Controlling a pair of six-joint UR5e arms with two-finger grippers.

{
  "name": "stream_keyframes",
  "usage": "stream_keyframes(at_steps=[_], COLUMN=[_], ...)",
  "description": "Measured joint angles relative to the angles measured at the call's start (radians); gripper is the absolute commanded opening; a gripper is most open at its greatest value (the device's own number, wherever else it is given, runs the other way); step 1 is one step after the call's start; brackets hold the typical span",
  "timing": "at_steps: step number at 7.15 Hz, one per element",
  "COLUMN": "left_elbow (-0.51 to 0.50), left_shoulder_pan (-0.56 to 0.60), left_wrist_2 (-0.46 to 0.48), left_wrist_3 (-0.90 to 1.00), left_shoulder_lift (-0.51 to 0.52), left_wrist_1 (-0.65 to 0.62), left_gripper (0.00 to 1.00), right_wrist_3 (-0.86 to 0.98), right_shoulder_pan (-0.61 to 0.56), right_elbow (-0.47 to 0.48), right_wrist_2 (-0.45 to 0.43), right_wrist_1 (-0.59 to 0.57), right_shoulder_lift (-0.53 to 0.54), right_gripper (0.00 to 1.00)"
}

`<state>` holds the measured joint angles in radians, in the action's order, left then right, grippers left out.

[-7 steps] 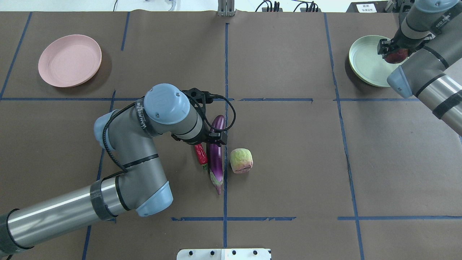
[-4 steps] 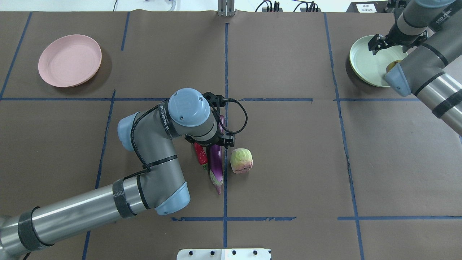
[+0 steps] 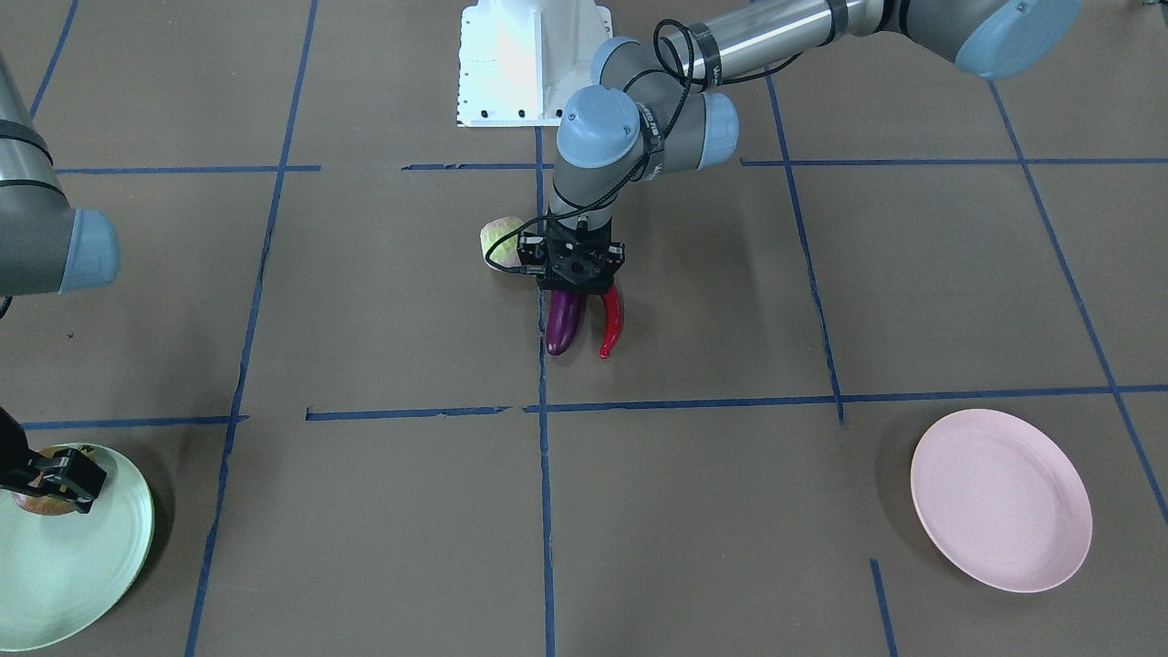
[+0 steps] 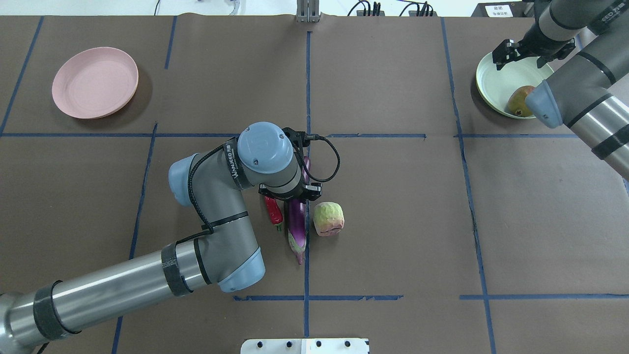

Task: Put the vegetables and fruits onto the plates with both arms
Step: 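Release pomegranate onto green plate while left gripper grasps purple eggplant, then carry eggplant to pink plate with left gripper while right reaches for pale fruit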

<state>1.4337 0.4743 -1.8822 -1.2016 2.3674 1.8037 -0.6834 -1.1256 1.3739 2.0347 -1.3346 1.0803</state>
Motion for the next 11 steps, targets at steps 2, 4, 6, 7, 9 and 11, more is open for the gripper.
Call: stream_keyframes(at_steps=[2,4,6,7,9,11], left_elbow=[0.072,0.148,0.142,0.084,-0.165,-0.411], left_shoulder_pan=[0.072,0.223,0.388,0.469,0.595,0.643], left_wrist_2=[-0.001,-0.003,-0.006,-0.007,-0.004,-0.001], left_wrist_3=[-0.03,-0.019,0.164,0.288,0.476,0.517], left_shoulder_lift=[-0.002,-0.087,-0.179,-0.201,-0.192,-0.157], left_wrist_1=[-0.004,-0.008,-0.01,-0.008,0.038,0.186], left_gripper=[0.0,0.0,0.0,0.0,0.06,0.99], right_wrist_3=[-0.098,-0.307,-0.52,-0.603,-0.728,-0.771], right_shoulder_pan=[0.006,0.079,0.185,0.247,0.374,0.433], right_elbow=[0.122,0.28,0.407,0.452,0.514,0.527], right_wrist_2=[0.09,0.142,0.139,0.11,-0.008,-0.055], right_wrist_1=[-0.001,0.0,0.0,0.0,-0.001,-0.001], right_shoulder_lift=[0.042,0.085,0.104,0.107,0.108,0.105], right_gripper=[0.99,0.99,0.99,0.99,0.99,0.99])
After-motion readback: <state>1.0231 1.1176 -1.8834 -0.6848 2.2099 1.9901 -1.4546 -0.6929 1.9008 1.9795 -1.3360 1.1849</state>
